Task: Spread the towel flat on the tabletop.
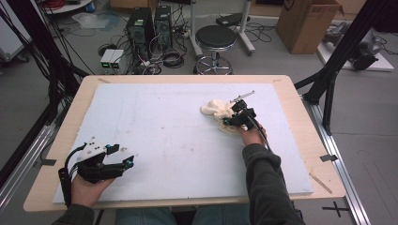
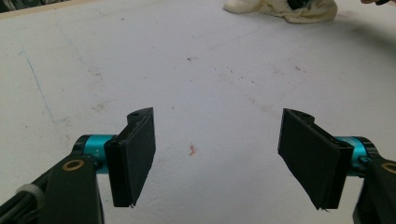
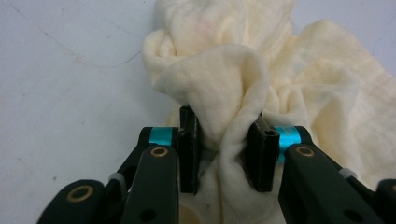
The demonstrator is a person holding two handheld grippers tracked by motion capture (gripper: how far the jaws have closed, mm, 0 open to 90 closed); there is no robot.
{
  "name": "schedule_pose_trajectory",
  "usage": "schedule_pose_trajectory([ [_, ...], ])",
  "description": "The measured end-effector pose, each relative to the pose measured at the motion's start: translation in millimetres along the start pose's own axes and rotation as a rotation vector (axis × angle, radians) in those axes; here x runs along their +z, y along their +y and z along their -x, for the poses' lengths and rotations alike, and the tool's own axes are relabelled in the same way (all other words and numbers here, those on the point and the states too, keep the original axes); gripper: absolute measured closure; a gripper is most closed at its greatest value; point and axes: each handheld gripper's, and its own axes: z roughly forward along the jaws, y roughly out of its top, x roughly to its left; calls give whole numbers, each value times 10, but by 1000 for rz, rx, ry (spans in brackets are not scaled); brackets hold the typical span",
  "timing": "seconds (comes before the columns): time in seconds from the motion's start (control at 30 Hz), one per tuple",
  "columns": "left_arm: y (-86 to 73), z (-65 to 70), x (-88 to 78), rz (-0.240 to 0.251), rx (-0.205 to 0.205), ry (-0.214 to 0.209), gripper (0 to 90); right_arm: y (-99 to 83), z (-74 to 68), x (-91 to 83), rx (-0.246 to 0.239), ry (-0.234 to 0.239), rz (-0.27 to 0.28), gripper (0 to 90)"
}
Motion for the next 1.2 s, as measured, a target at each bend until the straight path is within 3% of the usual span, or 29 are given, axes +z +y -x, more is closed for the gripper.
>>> schedule_pose_trajectory([
  [0.1, -1, 0, 0, 1, 1, 1, 281, 21, -13, -73, 23, 16, 35, 724],
  [0.43, 3, 23, 8, 2, 7, 8, 281, 97, -111, -349, 18, 69, 101, 726],
  [0.73, 3, 37, 6, 3, 9, 7, 281, 227, -424, -510, -37, 127, 135, 726],
  [0.8, 3, 43, 6, 7, 8, 9, 281, 278, -562, -523, -55, 160, 141, 726],
  [1.2, 11, 47, 1, 17, 11, 6, 280, 470, -1005, -432, -59, 288, 190, 723],
])
